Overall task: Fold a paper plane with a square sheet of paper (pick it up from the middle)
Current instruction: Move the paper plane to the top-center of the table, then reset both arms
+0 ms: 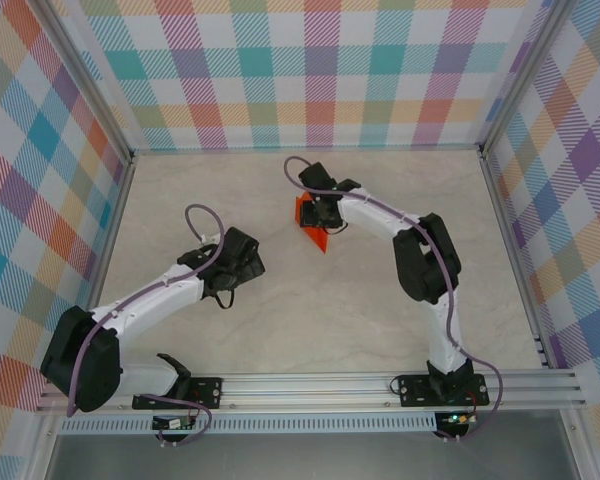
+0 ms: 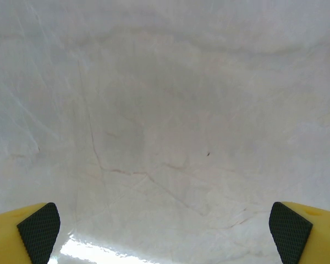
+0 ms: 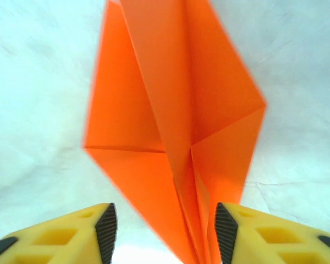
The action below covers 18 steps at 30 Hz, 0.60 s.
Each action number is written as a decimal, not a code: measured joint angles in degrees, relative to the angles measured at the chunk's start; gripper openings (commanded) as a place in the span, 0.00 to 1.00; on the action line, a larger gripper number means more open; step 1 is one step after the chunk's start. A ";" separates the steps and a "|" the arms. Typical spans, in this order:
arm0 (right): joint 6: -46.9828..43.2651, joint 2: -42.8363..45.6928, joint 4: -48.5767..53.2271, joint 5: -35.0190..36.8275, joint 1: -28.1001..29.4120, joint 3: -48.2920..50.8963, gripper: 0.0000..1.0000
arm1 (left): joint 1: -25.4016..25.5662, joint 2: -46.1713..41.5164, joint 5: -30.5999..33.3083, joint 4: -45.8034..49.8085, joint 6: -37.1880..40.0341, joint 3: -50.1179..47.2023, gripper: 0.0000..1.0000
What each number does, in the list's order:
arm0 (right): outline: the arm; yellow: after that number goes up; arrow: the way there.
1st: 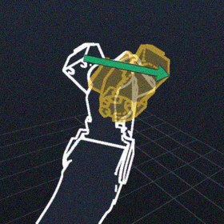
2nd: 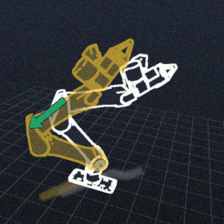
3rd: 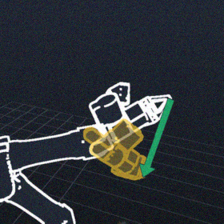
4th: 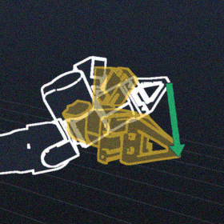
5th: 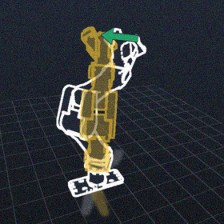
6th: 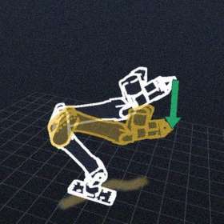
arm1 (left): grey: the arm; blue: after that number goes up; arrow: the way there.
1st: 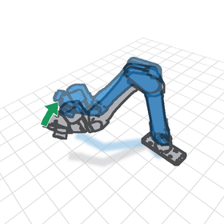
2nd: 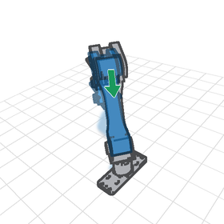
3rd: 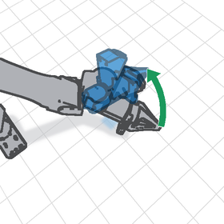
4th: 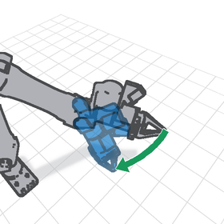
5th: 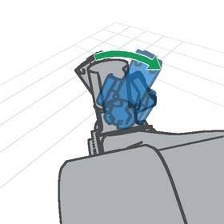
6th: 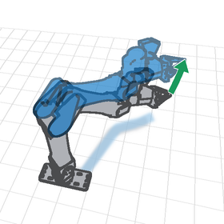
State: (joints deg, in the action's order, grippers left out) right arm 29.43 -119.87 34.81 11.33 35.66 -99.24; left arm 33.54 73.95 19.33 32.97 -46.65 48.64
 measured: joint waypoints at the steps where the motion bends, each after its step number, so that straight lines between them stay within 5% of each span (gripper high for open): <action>1: 0.39 2.51 0.26 0.20 0.00 0.02 0.67 | -0.09 -0.02 1.07 0.66 0.24 1.42 1.00; 9: 0.22 25.44 -2.49 6.69 -1.73 9.20 1.00 | -4.17 -2.10 11.19 3.52 7.43 8.66 1.00; 18: -7.63 43.04 -13.35 20.90 -11.63 37.57 1.00 | -11.80 -10.67 21.33 -7.76 20.68 -0.46 1.00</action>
State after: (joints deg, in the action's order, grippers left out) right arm 21.80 -76.84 21.45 32.23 24.03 -61.67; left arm 21.74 63.29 40.66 25.21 -25.98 48.18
